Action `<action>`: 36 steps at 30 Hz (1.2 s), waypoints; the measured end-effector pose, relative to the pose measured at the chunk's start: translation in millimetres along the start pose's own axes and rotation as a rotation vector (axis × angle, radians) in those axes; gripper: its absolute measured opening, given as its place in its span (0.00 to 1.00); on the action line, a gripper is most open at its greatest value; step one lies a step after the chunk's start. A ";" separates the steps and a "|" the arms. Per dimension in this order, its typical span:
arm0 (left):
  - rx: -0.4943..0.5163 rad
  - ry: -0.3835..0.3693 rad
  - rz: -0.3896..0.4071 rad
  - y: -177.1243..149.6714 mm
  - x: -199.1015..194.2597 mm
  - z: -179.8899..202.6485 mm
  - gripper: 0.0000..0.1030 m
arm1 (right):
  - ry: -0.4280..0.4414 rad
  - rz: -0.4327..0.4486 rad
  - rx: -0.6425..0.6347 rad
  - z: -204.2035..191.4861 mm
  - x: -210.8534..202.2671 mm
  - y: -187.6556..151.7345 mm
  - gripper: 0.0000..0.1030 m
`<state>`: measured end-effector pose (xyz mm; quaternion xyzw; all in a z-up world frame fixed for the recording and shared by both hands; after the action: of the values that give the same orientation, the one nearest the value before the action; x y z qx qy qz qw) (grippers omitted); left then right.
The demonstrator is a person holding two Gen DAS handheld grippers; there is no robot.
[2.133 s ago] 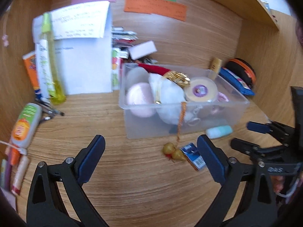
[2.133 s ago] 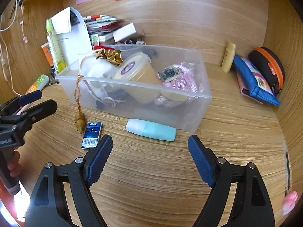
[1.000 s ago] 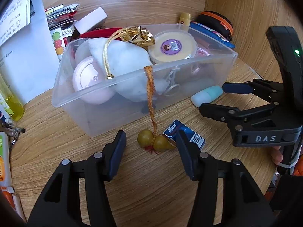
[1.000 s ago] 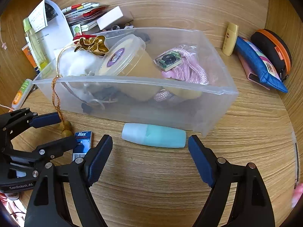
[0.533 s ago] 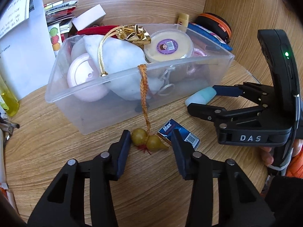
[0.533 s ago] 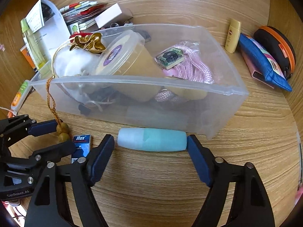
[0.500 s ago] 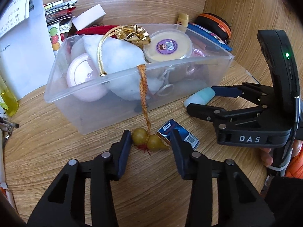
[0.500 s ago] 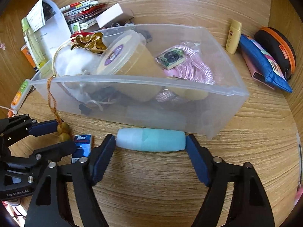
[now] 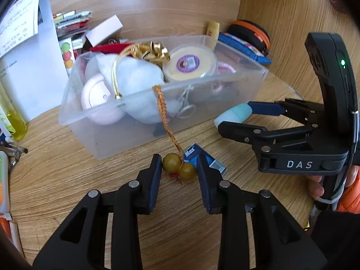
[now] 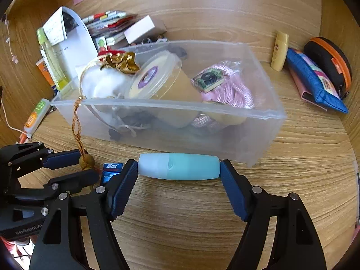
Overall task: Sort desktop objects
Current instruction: 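Close the left gripper on the gourd keychain while the right grasps the teal mint tube, then lift the keychain with the left gripper while the right carries the mint tube over the box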
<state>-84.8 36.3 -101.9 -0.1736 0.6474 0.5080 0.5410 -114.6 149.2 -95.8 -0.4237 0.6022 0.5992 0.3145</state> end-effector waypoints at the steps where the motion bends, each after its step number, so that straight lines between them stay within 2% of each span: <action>1: -0.002 0.005 0.012 0.2 -3.7 0.5 0.30 | 0.002 0.007 0.000 0.8 -2.9 -0.6 0.69; 10: -0.018 0.011 0.103 15.3 -27.2 10.3 0.30 | 0.018 0.080 0.000 8.8 -32.7 -2.2 0.69; 15: -0.058 0.017 0.151 27.9 -40.2 7.7 0.30 | 0.032 0.113 -0.006 12.5 -45.6 2.5 0.69; 19: -0.101 0.014 0.186 38.5 -51.5 0.6 0.24 | 0.040 0.136 -0.018 14.8 -53.5 8.7 0.69; 26: -0.111 0.038 0.257 62.9 -70.6 -4.9 0.23 | 0.053 0.182 -0.038 18.7 -66.6 21.4 0.69; 36: -0.101 0.069 0.285 83.3 -75.2 -9.4 0.23 | 0.052 0.184 -0.058 24.6 -63.4 30.8 0.69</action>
<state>-127.6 39.2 2.2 -0.1244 0.6573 0.6053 0.4314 -117.1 179.6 -27.7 -0.3912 0.6288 0.6315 0.2298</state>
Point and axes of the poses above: each gripper's, at about its wrist camera, not at the fingertips, and x roughly the way its jaws point, z to its right, y to its top, the point moved 5 cm from there along x, roughly the way its jaws point, and after that the axes turned 14 degrees about -z, right-handed, at the moved point
